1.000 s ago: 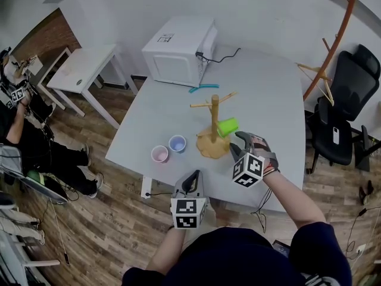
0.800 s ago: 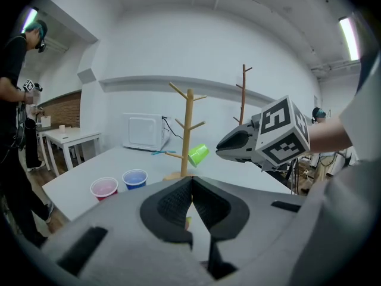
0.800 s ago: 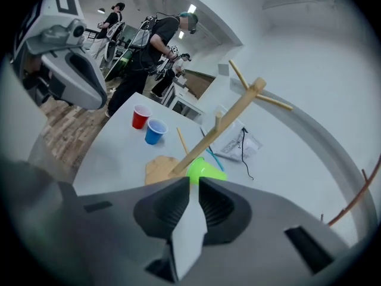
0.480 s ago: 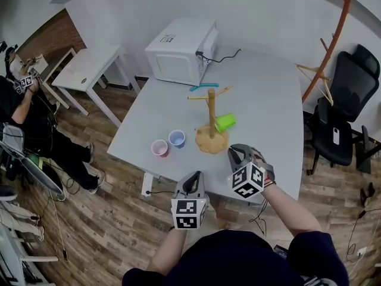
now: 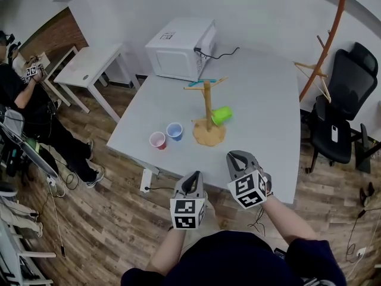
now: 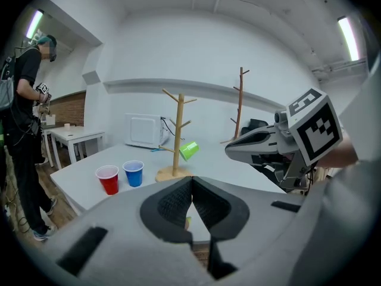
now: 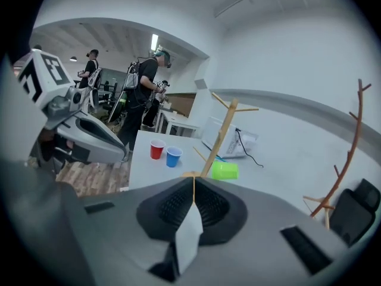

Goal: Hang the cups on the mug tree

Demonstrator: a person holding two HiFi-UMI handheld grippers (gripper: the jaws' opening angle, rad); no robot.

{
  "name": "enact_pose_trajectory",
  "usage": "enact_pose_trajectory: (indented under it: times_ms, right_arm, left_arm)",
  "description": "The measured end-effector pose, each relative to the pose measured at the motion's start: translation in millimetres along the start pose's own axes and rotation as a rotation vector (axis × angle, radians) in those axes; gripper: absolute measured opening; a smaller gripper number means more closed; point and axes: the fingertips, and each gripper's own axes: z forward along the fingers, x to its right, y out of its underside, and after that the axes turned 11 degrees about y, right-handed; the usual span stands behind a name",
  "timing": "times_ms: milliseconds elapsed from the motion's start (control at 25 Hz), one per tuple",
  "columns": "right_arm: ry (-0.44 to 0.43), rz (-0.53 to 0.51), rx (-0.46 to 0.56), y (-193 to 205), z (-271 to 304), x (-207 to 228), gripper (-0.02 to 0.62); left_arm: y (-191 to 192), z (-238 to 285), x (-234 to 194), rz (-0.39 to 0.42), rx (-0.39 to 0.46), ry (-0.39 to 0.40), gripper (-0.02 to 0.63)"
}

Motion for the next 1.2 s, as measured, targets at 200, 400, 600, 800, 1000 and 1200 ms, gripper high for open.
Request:
enact_pose_trajectory:
  times_ms: [200,400,600,800,1000,1200]
  right_arm:
    - [0.004,0.095,0.013,5,-26,-5,0.031]
    - [-0.001,0.199,0.027,13,-48,-10,0.031]
    - [-0.013,0.284,0.028,21,-65,-14,0.031]
    - [-0.023,0.328,0.036,23,-71,-16,0.032]
    - [-0.032,0.341,0.047,19,-72,-19,0.032]
    - [-0.050,0.363,0.053,14,-75,-24,0.032]
  left_arm:
    - [5,-11,13,0.000,0.003,0.004,0.020]
    - [11,-18,21,-0.011,0.004,0.008,0.020]
    - [11,-24,27,-0.015,0.009,0.011,0.018]
    - [9,-24,31,-0.032,0.023,0.028,0.018]
    - [7,-23,35,-0.015,0.028,0.031,0.018]
    - [9,-24,30,-0.023,0.027,0.015,0.020]
